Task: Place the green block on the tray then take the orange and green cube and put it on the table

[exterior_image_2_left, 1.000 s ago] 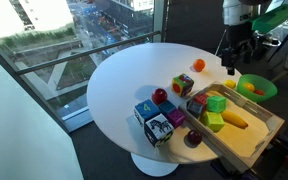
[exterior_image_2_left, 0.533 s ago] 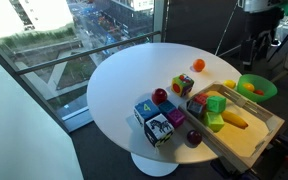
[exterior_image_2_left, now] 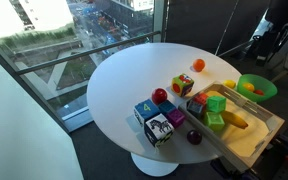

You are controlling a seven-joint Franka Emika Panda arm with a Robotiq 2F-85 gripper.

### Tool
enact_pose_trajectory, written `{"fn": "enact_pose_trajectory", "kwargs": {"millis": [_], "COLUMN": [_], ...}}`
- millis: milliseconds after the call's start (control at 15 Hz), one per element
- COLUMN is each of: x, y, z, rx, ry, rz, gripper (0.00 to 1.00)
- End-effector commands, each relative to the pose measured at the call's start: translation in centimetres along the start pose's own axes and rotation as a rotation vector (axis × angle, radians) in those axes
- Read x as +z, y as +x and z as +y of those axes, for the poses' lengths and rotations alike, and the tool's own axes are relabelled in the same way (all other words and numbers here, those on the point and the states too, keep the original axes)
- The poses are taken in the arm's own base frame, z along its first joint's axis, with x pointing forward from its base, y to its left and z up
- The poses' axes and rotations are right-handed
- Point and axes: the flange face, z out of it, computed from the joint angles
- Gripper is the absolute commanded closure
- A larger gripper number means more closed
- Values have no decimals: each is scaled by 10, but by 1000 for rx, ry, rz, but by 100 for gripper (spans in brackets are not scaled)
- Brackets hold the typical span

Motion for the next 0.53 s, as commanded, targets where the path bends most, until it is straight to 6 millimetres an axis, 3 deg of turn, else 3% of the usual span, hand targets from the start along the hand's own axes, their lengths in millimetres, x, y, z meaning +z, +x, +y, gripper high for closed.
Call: {"fn": "enact_pose_trajectory", "kwargs": {"millis": [0, 400, 467], "x": [-5, -1, -1], "y": [-22, -35, -27], "z": [5, 9, 6], "rx": [-32, -37, -25], "ry": [31, 71, 45], "rz": [104, 160, 128], "gripper": [0, 0, 0]}}
